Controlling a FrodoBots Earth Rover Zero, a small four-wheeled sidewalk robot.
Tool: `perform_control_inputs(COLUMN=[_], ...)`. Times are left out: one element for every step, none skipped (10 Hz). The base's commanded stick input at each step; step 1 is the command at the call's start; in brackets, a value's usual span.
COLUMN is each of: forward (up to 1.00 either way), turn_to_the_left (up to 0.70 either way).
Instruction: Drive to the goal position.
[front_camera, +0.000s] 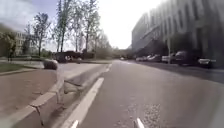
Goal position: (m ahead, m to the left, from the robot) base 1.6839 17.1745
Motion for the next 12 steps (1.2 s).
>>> perform_control_inputs(forward=[0.7, 0.7, 0.7, 0.7, 0.7, 0.7, 0.7, 0.7, 0.7, 0.7, 0.7, 0.7], turn_to_the_left=[0.0, 0.0, 0.0, 0.0, 0.0, 0.0, 0.0, 0.0, 0.0, 0.0, 0.0, 0.0])
